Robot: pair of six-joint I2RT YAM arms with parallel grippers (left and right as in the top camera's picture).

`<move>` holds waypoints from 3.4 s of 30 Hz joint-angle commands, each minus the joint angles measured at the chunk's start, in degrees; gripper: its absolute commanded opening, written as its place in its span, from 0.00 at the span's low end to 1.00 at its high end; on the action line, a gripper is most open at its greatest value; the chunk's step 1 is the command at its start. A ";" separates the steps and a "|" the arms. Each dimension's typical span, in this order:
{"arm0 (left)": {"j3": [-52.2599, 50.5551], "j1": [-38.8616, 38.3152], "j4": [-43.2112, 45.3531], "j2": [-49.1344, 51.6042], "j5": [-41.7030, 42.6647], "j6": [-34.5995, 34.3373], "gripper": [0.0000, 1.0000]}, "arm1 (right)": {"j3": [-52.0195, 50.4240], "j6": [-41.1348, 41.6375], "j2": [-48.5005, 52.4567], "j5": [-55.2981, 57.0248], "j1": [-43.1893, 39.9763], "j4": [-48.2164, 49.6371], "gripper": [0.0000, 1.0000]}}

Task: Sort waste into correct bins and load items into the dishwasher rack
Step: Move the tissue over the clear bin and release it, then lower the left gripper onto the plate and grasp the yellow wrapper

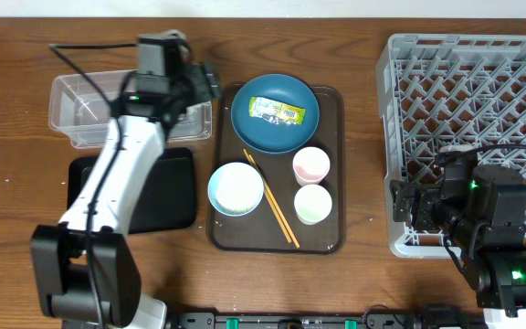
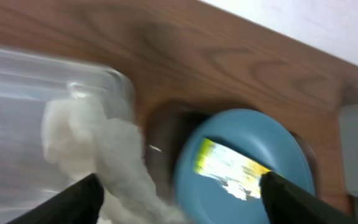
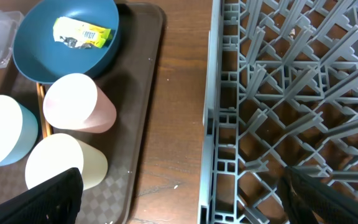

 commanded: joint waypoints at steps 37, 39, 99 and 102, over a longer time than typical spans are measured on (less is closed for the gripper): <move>0.24 -7.04 0.87 -1.75 -8.37 -9.40 0.94 | 1.16 -0.50 -0.09 -0.07 0.24 -0.96 0.99; 0.24 -8.72 2.19 -1.03 -8.61 -9.79 0.93 | 1.16 -0.50 -0.09 -0.07 0.24 -0.96 0.99; 37.57 -15.96 -27.17 40.59 -4.72 -20.02 0.65 | 1.16 -0.52 -0.09 -0.07 0.24 -1.25 0.99; 36.37 -16.11 -27.08 40.59 -4.94 -20.02 0.57 | 1.16 -0.52 -0.09 -0.04 0.24 -1.25 0.99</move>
